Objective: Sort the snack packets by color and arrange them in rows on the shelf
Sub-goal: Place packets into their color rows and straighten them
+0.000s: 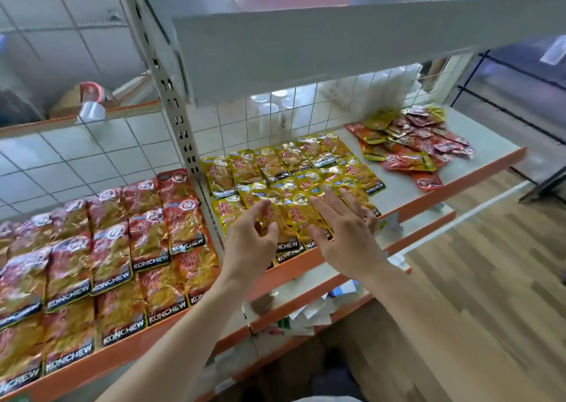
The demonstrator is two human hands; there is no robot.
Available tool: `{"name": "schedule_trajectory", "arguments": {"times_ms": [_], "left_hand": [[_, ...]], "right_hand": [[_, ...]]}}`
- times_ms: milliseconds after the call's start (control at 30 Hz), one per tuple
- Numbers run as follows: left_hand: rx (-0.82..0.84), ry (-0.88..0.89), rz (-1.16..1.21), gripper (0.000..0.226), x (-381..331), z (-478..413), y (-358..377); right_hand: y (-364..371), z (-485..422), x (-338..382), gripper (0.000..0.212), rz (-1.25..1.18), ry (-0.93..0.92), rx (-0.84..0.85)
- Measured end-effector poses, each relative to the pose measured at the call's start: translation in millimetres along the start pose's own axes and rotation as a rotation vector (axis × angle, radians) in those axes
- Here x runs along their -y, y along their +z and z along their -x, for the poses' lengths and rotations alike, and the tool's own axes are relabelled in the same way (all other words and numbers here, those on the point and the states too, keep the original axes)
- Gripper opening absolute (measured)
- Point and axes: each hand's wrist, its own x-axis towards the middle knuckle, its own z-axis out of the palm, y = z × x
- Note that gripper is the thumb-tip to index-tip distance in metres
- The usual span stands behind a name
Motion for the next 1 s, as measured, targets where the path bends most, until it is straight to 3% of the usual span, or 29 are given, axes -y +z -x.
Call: {"name": "schedule_trajectory", "arguments": {"times_ms": [300,533,633,800,1000], "left_hand": [[-0.09,0.079,-0.34,0.059,-2,-54,49],[-0.151,0.016,-0.72,0.051,12,-73,77],[-0.185,-0.023,-0.78,0.04,16,-75,83],[-0.376,0.042,-0.779,0.049,23,-55,87],[-0.4,-0.166,-0.922,0.057,28,-31,92]], "right_hand": [[2,-64,-38,0.054,-0.027,-0.134,0.126],[3,-104,-67,0.054,0.004,-0.211,0.197],[8,-111,-72,0.053,-0.014,-0.258,0.237],[19,-109,-67,0.051,-0.014,-0.419,0.285],[51,-91,-71,0.055,0.023,-0.519,0.192]]}}
